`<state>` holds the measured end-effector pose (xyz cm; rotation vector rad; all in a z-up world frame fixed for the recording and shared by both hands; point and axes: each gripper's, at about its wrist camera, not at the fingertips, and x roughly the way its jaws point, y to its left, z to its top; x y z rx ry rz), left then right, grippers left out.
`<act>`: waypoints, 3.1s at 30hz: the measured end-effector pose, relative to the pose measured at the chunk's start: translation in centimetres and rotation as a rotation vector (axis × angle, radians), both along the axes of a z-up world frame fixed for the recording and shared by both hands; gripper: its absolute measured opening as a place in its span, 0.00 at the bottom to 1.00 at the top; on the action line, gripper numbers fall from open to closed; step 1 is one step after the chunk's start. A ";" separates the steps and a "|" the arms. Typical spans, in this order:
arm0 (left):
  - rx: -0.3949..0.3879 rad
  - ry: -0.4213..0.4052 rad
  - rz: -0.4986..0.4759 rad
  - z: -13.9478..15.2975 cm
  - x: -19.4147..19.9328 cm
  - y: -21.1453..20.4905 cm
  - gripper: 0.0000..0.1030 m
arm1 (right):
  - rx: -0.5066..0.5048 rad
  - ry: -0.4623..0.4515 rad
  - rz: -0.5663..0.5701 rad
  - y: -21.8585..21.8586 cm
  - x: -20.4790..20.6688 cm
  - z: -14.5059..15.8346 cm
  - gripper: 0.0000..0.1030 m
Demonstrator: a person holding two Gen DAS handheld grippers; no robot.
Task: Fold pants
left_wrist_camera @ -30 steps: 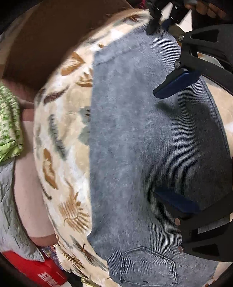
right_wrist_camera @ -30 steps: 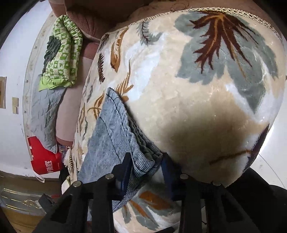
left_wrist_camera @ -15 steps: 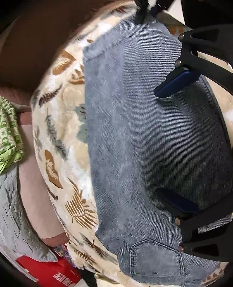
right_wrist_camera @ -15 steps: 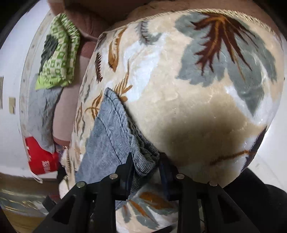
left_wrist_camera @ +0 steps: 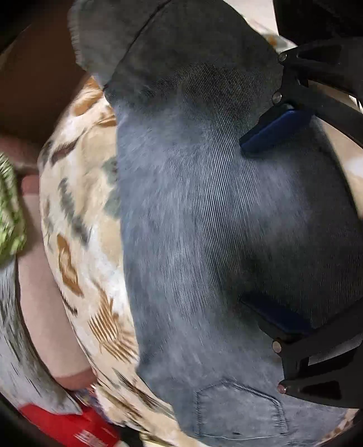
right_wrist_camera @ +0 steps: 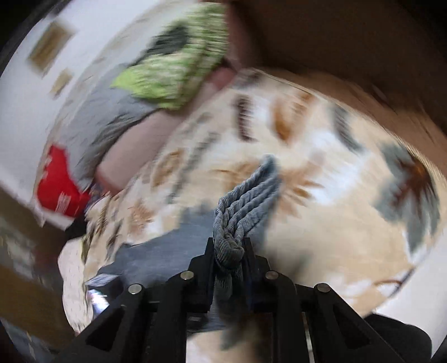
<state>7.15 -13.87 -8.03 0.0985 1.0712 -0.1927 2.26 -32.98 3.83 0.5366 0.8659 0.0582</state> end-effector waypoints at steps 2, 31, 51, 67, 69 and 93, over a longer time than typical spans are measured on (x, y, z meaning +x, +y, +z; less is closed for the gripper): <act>-0.058 -0.053 0.079 1.8 -1.1 3.6 0.97 | -0.016 -0.045 0.087 4.1 0.2 1.1 0.18; 0.084 -0.021 0.175 -0.1 -2.5 8.7 0.98 | 0.432 0.038 0.253 4.3 0.6 -6.5 0.69; 0.028 -0.027 0.178 -0.1 -2.8 9.5 0.99 | 0.550 0.210 0.301 6.5 15.5 -14.7 0.62; 0.049 0.054 0.221 0.3 3.5 9.7 0.99 | 0.572 0.259 0.381 6.3 1.7 -13.4 0.62; 0.058 0.053 0.222 -0.5 3.5 9.7 0.99 | 0.542 0.255 0.395 6.4 1.3 -13.3 0.64; 0.035 0.000 0.187 0.0 -1.3 10.6 1.00 | 0.540 0.199 0.368 6.8 10.4 -11.4 0.67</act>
